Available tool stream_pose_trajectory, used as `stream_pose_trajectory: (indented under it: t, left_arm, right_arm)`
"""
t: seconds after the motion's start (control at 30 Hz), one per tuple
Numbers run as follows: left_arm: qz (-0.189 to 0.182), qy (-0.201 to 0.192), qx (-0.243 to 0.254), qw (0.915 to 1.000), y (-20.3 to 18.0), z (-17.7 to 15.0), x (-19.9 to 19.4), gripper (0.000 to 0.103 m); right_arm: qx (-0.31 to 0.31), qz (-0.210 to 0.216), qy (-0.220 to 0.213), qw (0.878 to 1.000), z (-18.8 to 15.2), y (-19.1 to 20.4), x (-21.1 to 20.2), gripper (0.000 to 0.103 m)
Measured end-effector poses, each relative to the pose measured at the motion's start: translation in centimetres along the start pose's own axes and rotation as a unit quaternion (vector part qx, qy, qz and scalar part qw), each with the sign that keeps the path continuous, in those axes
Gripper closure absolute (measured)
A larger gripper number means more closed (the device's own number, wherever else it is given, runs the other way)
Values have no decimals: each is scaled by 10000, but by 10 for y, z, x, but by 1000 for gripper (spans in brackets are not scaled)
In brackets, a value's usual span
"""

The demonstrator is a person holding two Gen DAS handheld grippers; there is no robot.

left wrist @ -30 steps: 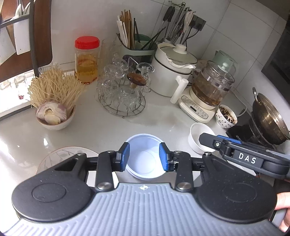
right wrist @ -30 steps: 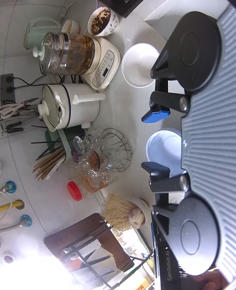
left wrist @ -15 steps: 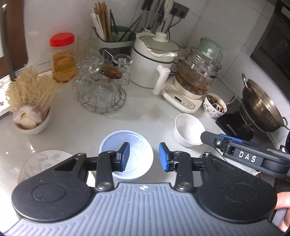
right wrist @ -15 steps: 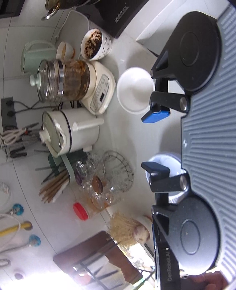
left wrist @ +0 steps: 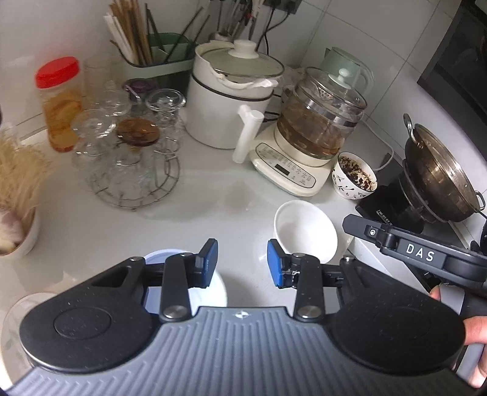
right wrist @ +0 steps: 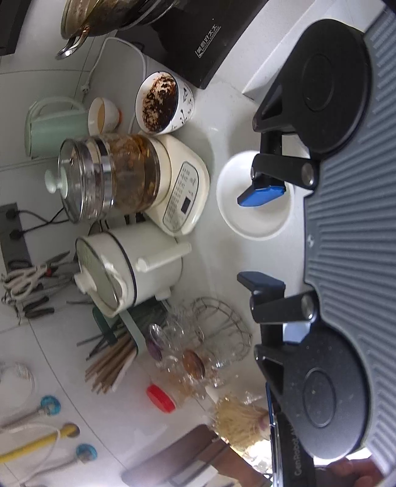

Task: Organize plates and bowls
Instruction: 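Move both grippers to the white ceramic bowl on the counter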

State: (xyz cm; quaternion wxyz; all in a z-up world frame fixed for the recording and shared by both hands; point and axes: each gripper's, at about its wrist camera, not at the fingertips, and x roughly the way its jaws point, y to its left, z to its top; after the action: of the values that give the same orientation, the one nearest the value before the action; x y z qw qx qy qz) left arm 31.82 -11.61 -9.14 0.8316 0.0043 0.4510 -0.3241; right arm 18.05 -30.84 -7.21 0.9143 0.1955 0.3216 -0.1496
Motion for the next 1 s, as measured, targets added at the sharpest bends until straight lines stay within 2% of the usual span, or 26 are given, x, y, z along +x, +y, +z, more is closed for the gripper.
stream_pose_trajectory:
  t: [0.3, 0.67, 0.7, 0.77, 1.0]
  left_arm:
    - [-46, 210, -95, 9997, -17, 25, 44, 61]
    - [-78, 544, -172, 9983, -36, 44, 106, 61]
    - [-96, 592, -189, 9980, -39, 45, 111, 61]
    - [-144, 667, -157, 9975, -43, 45, 121, 59]
    - [-326, 989, -298, 9941, -47, 38, 156, 55]
  right_arm:
    - [-37, -192, 91, 9998, 20, -28, 26, 52]
    - [162, -278, 512, 9982, 36, -76, 65, 53]
    - [181, -256, 595, 9977, 36, -80, 68, 52]
    - [268, -147, 737, 9968, 37, -87, 75, 42]
    - [568, 167, 1233, 9906, 32, -105, 107, 42]
